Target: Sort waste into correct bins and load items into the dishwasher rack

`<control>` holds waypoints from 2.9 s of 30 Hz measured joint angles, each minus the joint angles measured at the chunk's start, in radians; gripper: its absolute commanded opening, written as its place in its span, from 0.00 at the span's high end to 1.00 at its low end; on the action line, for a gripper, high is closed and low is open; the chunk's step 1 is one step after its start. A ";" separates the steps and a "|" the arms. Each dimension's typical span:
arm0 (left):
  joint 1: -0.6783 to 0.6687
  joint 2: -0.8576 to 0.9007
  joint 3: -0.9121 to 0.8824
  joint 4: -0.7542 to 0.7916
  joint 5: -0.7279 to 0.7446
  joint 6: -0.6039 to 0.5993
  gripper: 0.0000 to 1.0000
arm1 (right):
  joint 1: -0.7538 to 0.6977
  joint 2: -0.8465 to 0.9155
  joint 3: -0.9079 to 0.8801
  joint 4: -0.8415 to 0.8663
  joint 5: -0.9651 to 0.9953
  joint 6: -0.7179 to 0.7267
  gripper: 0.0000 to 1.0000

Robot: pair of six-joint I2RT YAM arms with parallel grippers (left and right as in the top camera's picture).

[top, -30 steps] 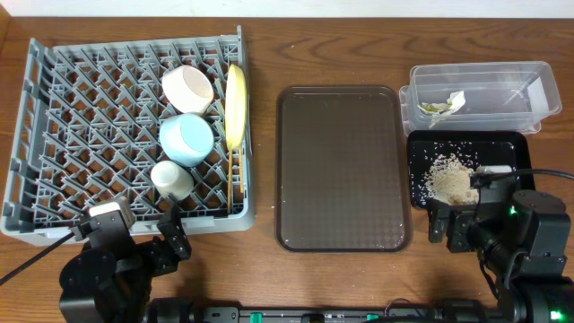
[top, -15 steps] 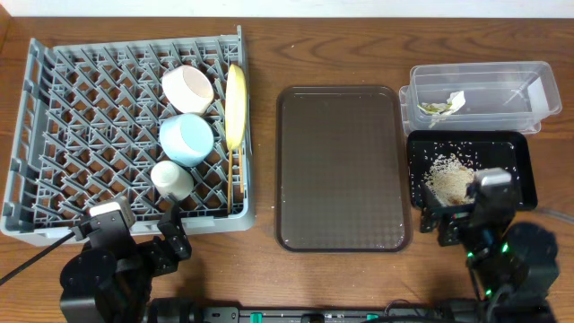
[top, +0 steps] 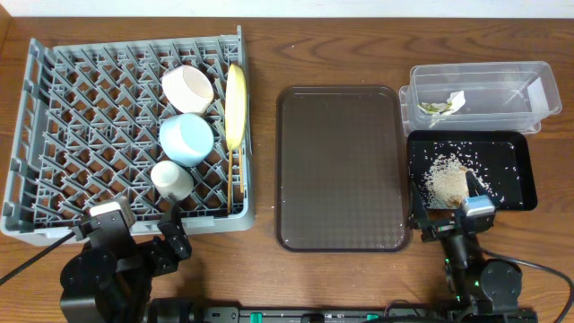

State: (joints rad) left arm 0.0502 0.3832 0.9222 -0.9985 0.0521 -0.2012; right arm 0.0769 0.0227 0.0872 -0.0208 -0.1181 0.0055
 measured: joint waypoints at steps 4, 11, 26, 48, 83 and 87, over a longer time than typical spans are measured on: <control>0.000 0.000 0.000 0.000 0.000 0.000 0.07 | 0.000 -0.009 -0.044 0.003 0.002 -0.026 0.01; 0.000 0.000 0.000 0.000 0.000 0.000 0.07 | 0.000 -0.003 -0.079 -0.041 0.000 -0.043 0.01; 0.000 0.000 0.000 0.000 0.000 0.000 0.07 | 0.000 -0.003 -0.079 -0.042 0.000 -0.044 0.01; 0.000 -0.053 -0.132 0.078 -0.026 0.012 0.07 | 0.000 -0.003 -0.079 -0.041 0.000 -0.044 0.01; -0.002 -0.373 -0.906 0.975 -0.021 0.132 0.07 | 0.000 -0.003 -0.080 -0.040 0.000 -0.047 0.01; -0.002 -0.373 -0.906 0.975 -0.021 0.136 0.07 | 0.000 -0.003 -0.080 -0.040 0.000 -0.047 0.01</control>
State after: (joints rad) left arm 0.0483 0.0101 0.0158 -0.0238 0.0307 -0.0654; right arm 0.0769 0.0193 0.0074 -0.0612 -0.1181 -0.0410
